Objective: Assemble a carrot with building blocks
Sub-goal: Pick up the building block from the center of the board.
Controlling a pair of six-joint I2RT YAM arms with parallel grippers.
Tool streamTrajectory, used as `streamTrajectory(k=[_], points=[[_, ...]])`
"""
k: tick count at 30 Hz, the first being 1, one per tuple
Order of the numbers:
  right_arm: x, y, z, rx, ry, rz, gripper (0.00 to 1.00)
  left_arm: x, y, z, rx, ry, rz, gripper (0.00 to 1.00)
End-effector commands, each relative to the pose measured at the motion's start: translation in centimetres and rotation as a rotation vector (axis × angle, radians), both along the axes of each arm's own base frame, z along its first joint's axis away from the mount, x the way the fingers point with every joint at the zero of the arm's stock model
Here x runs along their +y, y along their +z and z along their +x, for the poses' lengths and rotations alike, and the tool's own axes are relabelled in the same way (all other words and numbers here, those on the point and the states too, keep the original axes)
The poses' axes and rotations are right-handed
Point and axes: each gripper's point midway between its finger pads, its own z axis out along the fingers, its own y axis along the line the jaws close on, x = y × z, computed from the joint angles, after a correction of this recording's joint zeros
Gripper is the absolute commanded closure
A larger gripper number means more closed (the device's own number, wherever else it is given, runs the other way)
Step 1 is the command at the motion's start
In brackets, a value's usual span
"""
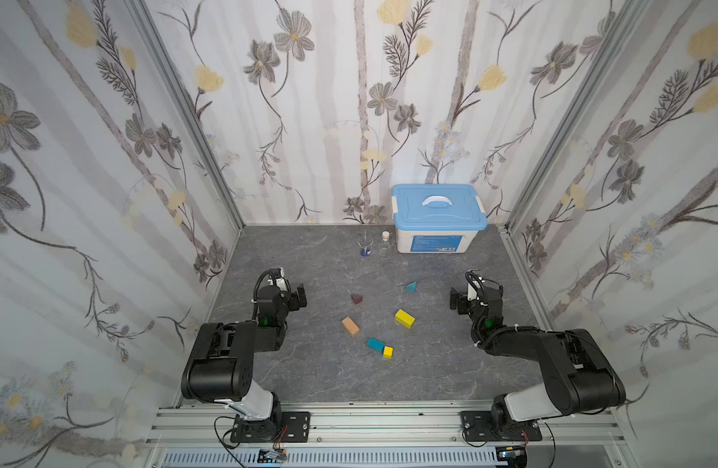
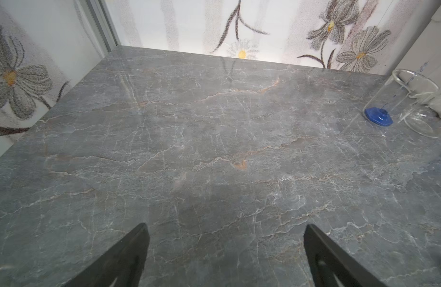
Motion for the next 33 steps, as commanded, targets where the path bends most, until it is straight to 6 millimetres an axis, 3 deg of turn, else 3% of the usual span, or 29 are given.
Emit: streamTrajectory(k=[1, 33], points=[[-0.08, 0.72, 0.35, -0.029, -0.007, -0.004, 0.00, 0.11, 0.74, 0.35, -0.030, 0.002, 0.010, 0.00], [-0.09, 0.77, 0.35, -0.030, -0.007, -0.002, 0.00, 0.16, 0.72, 0.36, -0.030, 0.002, 0.003, 0.00]])
